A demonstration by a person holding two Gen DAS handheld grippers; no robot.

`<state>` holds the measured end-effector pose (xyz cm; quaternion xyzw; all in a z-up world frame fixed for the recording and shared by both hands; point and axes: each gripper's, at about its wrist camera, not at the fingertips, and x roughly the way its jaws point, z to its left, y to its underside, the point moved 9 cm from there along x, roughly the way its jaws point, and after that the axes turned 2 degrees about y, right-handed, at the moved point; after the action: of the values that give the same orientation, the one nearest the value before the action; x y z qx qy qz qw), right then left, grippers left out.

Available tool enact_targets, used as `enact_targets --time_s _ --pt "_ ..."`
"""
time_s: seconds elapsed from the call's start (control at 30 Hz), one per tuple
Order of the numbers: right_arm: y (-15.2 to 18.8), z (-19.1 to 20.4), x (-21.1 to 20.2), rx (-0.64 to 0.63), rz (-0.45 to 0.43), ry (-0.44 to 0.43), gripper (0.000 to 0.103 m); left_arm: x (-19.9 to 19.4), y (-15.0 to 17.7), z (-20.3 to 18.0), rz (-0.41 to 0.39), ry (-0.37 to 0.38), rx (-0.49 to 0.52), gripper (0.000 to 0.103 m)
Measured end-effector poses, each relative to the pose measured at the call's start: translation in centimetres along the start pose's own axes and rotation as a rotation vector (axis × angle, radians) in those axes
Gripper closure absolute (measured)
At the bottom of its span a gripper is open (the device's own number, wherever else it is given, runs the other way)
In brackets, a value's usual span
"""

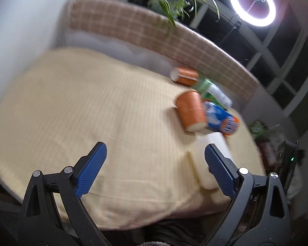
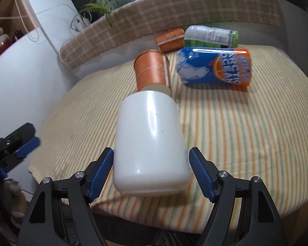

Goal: Flip cup upright
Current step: 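Lift the white cup with the right tool and carry it toward the left tool, then grasp the white cup with the left tool while the right tool releases it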

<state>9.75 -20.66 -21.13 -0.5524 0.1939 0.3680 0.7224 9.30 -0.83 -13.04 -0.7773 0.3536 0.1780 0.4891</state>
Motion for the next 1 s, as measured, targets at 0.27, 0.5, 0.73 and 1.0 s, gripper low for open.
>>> enact_targets --time_s 0.27,0.5,0.73,1.0 --pt "-0.7 -2.8 -4.7 0.021 -0.084 -0.002 0.026 3.4 1.2 -4.9 0.143 0.179 -0.044 0.008" --pt "-0.1 -6.4 -6.6 0.076 -0.110 0.059 0.026 6.8 2.8 -6.6 0.311 0.320 -0.211 0.013" --pt "0.3 -8.3 -7.1 0.130 -0.114 0.073 0.026 8.5 3.2 -7.3 0.377 0.360 -0.267 0.014" --pt "-0.1 -8.8 -7.1 0.137 -0.116 0.085 0.026 11.2 3.9 -8.2 0.447 0.384 -0.298 0.014"
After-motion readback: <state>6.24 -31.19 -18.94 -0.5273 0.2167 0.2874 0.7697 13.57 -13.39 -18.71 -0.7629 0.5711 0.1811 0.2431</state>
